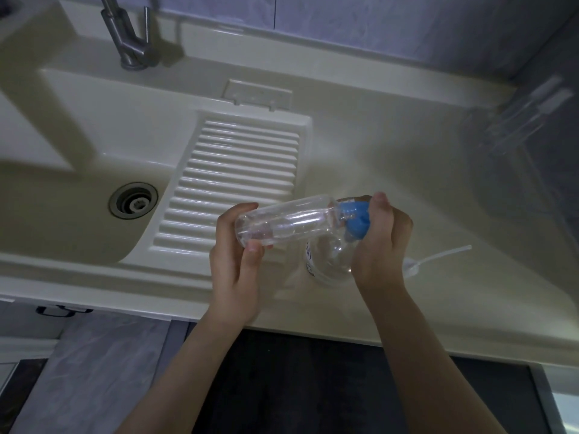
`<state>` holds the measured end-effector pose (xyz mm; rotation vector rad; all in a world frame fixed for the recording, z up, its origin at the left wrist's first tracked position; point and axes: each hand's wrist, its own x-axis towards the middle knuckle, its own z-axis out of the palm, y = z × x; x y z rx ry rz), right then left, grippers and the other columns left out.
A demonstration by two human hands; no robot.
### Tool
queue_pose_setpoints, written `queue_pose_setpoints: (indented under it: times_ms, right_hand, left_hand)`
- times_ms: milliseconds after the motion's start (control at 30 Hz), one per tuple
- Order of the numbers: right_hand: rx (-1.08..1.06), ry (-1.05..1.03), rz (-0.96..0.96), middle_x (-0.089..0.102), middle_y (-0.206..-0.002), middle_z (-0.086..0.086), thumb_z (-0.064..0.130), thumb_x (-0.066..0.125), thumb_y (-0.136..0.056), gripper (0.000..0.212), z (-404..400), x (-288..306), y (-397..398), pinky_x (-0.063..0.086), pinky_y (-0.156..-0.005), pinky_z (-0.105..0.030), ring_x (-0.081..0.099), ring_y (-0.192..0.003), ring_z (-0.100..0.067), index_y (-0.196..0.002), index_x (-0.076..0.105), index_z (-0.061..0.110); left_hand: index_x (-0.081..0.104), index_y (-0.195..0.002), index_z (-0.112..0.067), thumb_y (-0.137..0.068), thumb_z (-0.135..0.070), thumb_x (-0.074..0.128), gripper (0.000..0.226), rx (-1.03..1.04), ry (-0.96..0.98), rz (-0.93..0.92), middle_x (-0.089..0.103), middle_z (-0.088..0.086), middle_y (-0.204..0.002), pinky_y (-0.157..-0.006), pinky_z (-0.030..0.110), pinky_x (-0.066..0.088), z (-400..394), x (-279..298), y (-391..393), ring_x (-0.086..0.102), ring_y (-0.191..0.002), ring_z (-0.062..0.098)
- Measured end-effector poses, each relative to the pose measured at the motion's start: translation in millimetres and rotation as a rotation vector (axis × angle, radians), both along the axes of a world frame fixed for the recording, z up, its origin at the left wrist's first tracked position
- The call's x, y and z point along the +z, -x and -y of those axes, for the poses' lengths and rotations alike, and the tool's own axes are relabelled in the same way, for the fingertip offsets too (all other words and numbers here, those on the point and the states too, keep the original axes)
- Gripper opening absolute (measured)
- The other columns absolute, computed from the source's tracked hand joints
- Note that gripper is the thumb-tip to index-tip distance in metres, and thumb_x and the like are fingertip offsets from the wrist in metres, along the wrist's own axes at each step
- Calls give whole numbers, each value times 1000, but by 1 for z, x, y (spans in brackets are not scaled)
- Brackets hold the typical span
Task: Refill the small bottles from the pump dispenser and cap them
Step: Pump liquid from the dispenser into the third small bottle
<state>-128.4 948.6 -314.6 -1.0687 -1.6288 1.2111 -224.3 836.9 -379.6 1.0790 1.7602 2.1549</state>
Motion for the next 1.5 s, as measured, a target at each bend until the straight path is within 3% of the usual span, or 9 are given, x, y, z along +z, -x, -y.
queue_pose_setpoints:
  times_ms: [200,467,733,833,933,1100,1233,1367,1500]
  right_hand:
    - [13,-10,21,54,-48,2,54,30,-74,48,0,-1,0,45,-58,-41,53,-55,-19,-51,65,31]
    - [-11,-65,28,34,-47,-4,61,24,-79,57,5,4,0,39,-53,-44,36,-50,-20,-45,35,17]
    - [-29,13,-6,41,-48,-17,60,30,-73,60,3,3,0,44,-60,-47,48,-61,-46,-53,51,8]
    - [1,-32,24,51,-49,3,54,28,-76,51,1,0,0,47,-63,-49,53,-57,-31,-48,58,23]
    - [1,-74,59,56,-52,0,50,25,-78,46,-1,-1,1,48,-64,-51,56,-59,-30,-55,59,29]
    - [-39,-21,45,50,-54,-19,57,26,-74,62,2,0,2,46,-62,-50,47,-57,-37,-57,55,4]
    - [-18,-29,88,52,-57,-21,58,23,-74,63,4,4,3,47,-64,-51,51,-61,-42,-60,57,6]
    - [-6,-31,131,51,-45,9,61,19,-72,53,2,5,1,44,-64,-42,47,-55,-21,-51,62,37]
    - [1,29,172,57,-49,19,63,18,-71,48,5,9,2,47,-76,-42,53,-65,-17,-52,61,54]
  left_hand:
    - [46,-117,-15,-92,-35,39,33,9,13,15,55,-4,-87,-59,24,37,1,0,-1,48,-65,15]
    - [46,-118,-17,-94,-53,41,43,-5,-7,-18,55,-6,-91,-61,20,39,-1,0,0,51,-69,12]
    - [46,-118,-16,-93,-53,42,45,-3,-2,-4,56,0,-91,-61,24,39,-1,0,0,51,-70,16]
    - [46,-117,-13,-94,-52,41,45,2,-7,-4,55,-3,-88,-60,23,39,-1,0,0,49,-67,14]
    - [46,-116,-13,-94,-46,41,40,12,-3,0,55,-1,-90,-61,21,39,-1,0,0,50,-68,12]
    - [47,-117,-9,-94,-52,41,49,20,1,1,56,-5,-87,-58,25,38,-2,-1,-1,50,-65,13]
    - [47,-117,-9,-94,-51,40,48,28,3,-16,56,-7,-88,-59,24,38,-1,-2,1,49,-65,13]
    - [46,-118,-8,-95,-50,40,48,24,-3,-11,56,-8,-87,-57,23,38,-2,-3,0,49,-62,14]
    - [47,-117,-11,-94,-50,40,46,17,0,-4,55,-6,-86,-58,22,38,-1,-2,1,49,-64,13]
